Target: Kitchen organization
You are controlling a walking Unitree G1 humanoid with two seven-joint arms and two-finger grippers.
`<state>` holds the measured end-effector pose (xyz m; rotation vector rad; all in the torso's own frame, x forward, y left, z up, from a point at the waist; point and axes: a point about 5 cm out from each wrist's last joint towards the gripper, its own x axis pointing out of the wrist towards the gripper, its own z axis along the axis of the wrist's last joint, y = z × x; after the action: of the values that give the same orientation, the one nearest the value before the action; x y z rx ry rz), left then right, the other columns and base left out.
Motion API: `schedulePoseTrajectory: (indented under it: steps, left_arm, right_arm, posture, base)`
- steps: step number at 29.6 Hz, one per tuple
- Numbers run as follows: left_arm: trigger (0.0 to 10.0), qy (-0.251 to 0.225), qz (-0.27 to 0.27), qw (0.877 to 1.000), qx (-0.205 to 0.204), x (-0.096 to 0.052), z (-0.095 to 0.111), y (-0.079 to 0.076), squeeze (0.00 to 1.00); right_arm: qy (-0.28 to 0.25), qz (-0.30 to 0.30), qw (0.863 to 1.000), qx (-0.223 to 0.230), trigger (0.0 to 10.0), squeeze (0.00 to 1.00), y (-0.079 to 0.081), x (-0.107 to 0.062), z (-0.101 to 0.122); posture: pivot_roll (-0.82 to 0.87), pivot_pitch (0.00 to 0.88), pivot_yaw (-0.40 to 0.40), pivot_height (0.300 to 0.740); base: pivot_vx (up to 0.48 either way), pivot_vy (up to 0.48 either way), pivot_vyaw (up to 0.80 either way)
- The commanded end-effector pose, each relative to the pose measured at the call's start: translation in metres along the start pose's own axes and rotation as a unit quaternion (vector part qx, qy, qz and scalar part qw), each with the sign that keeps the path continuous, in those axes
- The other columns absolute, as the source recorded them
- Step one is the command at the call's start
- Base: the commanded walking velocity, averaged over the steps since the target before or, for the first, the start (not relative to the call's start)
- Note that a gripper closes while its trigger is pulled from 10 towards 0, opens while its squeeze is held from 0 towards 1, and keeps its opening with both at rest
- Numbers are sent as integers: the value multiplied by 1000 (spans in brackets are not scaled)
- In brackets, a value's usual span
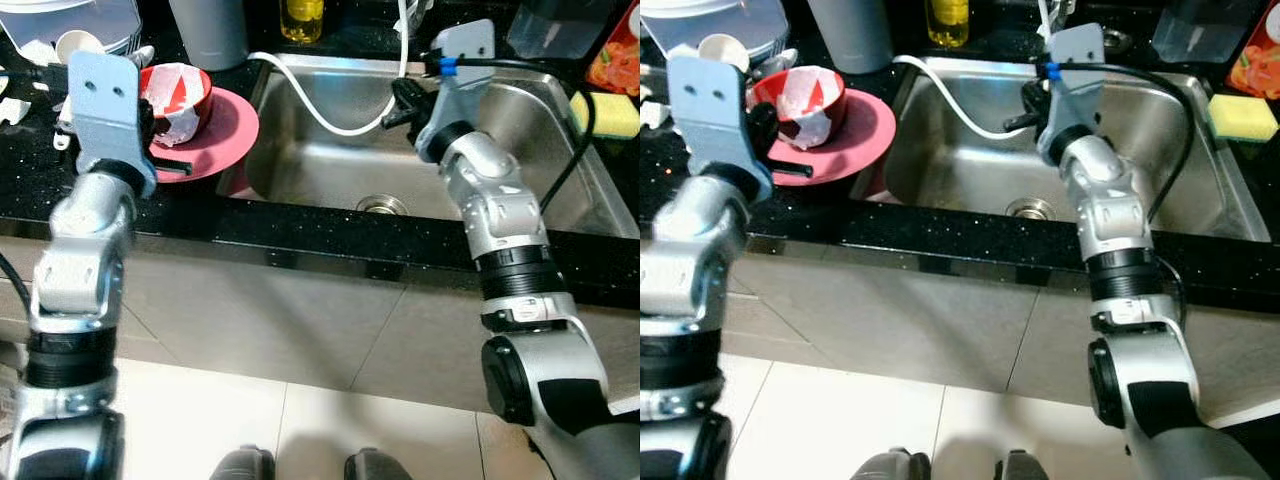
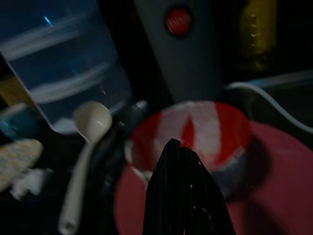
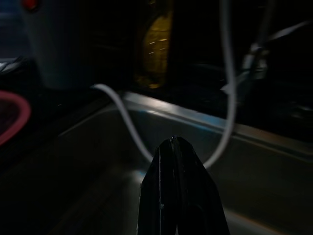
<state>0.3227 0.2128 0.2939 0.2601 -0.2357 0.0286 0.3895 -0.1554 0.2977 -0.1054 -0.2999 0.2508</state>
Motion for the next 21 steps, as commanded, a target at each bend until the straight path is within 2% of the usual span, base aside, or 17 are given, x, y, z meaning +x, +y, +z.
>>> schedulePoseTrajectory:
  steps: [1, 4, 5, 6, 7, 11, 16, 19, 20, 21]
  left_arm:
    - [10000, 26, 1, 1000, 17, 3, -4, 10, 0]
    - [10000, 33, 0, 999, 21, 4, -5, 11, 0]
    - [10000, 45, -2, 999, 29, 6, -8, 15, 86]
    - [10000, 53, -8, 998, 39, 8, -9, 18, 286]
    - [10000, 61, -13, 997, 46, 10, -11, 20, 1000]
    - [10000, 79, -37, 996, 28, 16, -13, 25, 1000]
    - [10000, 73, -52, 996, 6, 23, -7, 28, 1000]
    - [10000, 59, -113, 990, -51, 28, 6, 22, 1000]
    - [10000, 59, -113, 990, -51, 28, 6, 22, 1000]
    - [10000, 56, -138, 986, -73, 30, 9, 18, 1000]
  right_arm:
    - [-6, -6, 1000, -5, 10000, 0, -2, 2, 3]
    - [-7, -7, 1000, -4, 10000, 0, -2, 1, 4]
    - [-9, -9, 1000, -3, 10000, 0, -2, 1, 4]
    - [-10, -10, 1000, -3, 10000, 0, -2, 0, 4]
    - [-10, -12, 1000, -3, 10000, 0, -3, 0, 4]
    - [-11, -17, 1000, -3, 10000, 0, -6, -2, 3]
    - [-14, -20, 1000, -1, 10000, 0, -7, -2, 3]
    - [-16, -22, 1000, 1, 10000, 0, -7, -3, 3]
    - [-16, -22, 1000, 1, 10000, 0, -7, -3, 3]
    - [-16, -22, 1000, 2, 10000, 0, -6, -3, 3]
  posture:
    - [3, 56, 46, 740]
    - [3, 56, 46, 740]
    - [5, 56, 53, 740]
    - [4, 57, 54, 740]
    - [4, 58, 55, 740]
    - [4, 62, 56, 740]
    - [3, 66, 60, 740]
    - [9, 70, 62, 740]
    - [9, 70, 62, 740]
    - [9, 71, 61, 740]
  base:
    - [0, 0, 0]
    - [0, 0, 0]
    - [0, 0, 0]
    - [0, 0, 0]
    - [0, 0, 0]
    - [0, 0, 0]
    - [0, 0, 0]
    - [0, 0, 0]
    - [0, 0, 0]
    - [0, 0, 0]
